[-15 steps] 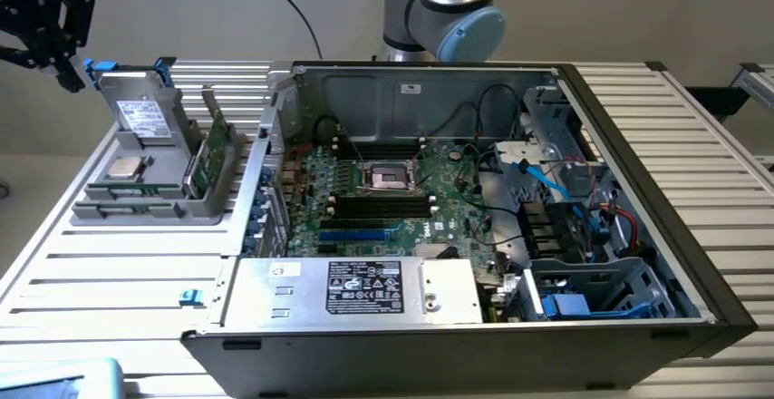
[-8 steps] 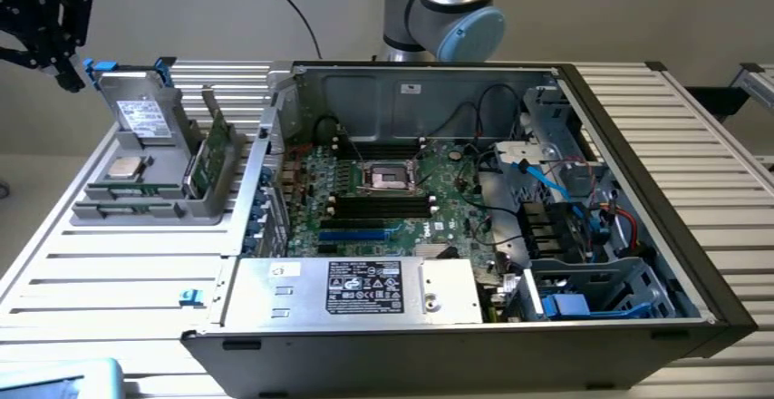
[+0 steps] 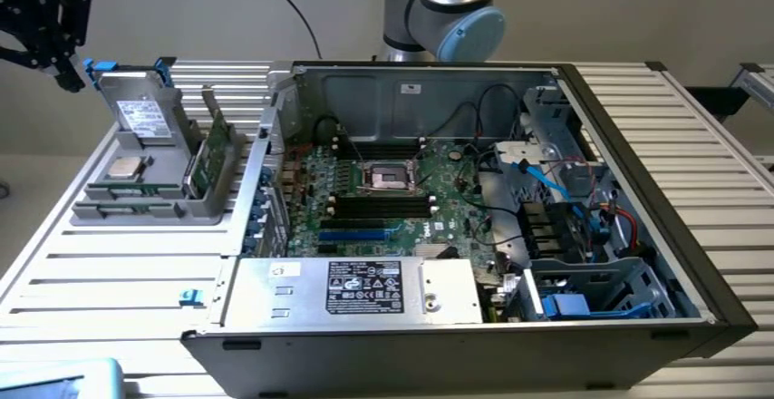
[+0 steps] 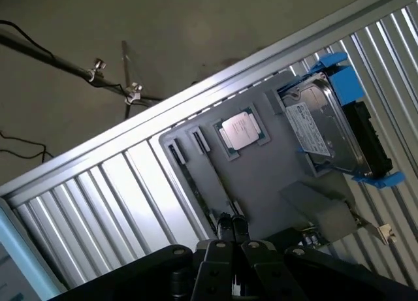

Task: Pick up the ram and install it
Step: 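Pick up the ram and move it above insertion slot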

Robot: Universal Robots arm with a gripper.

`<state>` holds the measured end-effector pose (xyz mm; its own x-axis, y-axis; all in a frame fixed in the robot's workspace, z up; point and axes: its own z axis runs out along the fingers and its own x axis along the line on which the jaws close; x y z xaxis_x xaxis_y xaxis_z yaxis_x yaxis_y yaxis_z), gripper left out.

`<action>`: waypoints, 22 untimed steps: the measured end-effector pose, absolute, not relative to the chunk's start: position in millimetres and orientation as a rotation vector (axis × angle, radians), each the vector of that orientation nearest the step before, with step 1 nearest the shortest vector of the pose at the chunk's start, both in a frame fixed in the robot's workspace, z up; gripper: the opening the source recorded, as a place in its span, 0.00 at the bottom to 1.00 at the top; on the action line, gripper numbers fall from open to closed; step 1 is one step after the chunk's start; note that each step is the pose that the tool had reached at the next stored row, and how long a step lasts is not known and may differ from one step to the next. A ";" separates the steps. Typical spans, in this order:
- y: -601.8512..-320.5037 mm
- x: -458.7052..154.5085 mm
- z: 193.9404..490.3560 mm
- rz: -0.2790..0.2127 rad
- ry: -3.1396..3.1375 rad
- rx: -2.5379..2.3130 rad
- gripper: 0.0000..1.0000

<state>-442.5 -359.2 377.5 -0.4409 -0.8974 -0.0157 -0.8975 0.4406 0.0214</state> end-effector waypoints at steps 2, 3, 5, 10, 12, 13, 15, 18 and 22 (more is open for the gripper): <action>-359.2 -442.5 377.5 0.042 2.635 -1.708 0.11; -359.2 -442.5 377.5 0.042 2.619 -1.732 0.11; -359.2 -442.5 377.5 0.042 2.588 -1.779 0.11; -359.2 -442.5 377.5 0.042 2.505 -1.896 0.11; -359.2 -442.4 377.5 0.042 2.470 -1.942 0.11; -359.2 -442.5 377.5 0.042 2.453 -1.964 0.11; -359.2 -442.5 377.4 0.042 2.418 -2.007 0.11; -359.2 -442.5 377.5 0.042 2.363 -2.074 0.11; -359.2 -442.5 377.5 0.041 2.285 -2.160 0.11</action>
<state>-442.5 -359.2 377.5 -0.0563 -0.9983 -0.0157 -0.9982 0.0560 0.0214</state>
